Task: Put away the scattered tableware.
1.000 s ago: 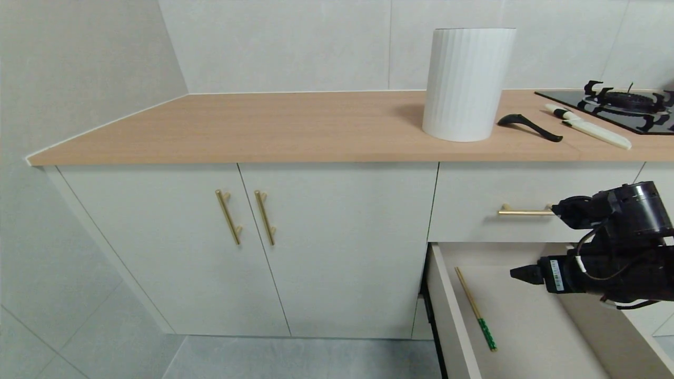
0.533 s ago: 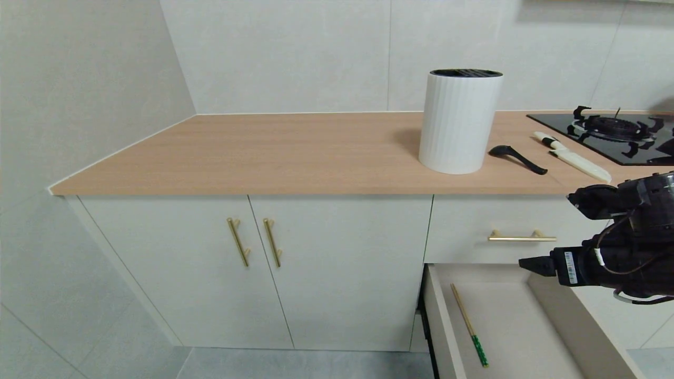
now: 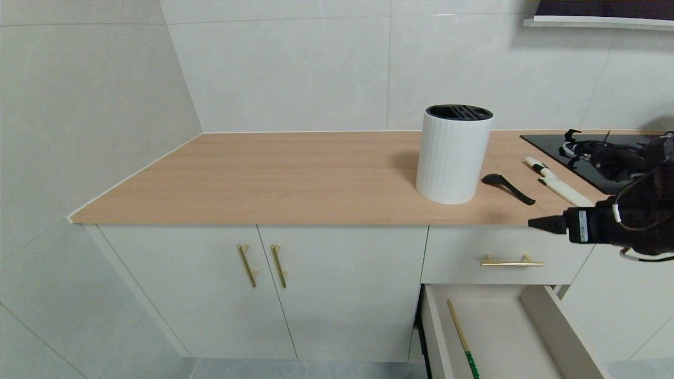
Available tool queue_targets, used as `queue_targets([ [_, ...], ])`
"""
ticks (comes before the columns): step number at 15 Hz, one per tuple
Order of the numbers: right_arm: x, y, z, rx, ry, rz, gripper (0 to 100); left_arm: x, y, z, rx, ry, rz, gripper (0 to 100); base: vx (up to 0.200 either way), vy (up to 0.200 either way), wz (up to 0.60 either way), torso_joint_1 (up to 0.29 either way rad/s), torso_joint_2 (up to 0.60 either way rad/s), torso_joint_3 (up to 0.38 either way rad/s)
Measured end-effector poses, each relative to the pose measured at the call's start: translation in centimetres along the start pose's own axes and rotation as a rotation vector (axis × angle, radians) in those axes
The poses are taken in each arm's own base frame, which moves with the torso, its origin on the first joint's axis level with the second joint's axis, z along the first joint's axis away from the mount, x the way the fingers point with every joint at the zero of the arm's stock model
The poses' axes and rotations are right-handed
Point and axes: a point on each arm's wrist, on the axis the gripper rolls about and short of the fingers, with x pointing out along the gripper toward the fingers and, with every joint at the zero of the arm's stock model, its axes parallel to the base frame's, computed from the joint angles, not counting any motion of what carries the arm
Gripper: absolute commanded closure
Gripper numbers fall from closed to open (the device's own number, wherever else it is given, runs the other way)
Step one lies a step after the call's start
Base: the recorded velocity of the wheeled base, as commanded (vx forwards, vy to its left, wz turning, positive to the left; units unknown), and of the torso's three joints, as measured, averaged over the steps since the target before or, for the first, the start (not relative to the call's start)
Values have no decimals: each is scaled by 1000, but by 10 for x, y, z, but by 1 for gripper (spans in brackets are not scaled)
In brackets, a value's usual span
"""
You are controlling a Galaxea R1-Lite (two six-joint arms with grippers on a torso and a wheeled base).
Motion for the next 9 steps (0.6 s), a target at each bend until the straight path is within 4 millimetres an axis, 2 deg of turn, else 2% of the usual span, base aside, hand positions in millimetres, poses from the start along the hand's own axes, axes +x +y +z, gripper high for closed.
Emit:
queue_targets([
  [2, 9, -14, 37, -3, -98, 21, 0, 0, 0, 0, 0, -1, 0, 0, 0, 0, 0, 151, -378, -220],
  [4, 34, -26, 65, -26, -144, 16, 0, 0, 0, 0, 0, 0, 0, 0, 0, 0, 0, 49, -117, -78],
  [7, 85, -44, 84, -94, -153, 1, 0, 0, 0, 0, 0, 0, 0, 0, 0, 0, 0, 0, 0, 0],
  [9, 123, -55, 79, -136, -117, -9, 0, 0, 0, 0, 0, 0, 0, 0, 0, 0, 0, 0, 0, 0],
])
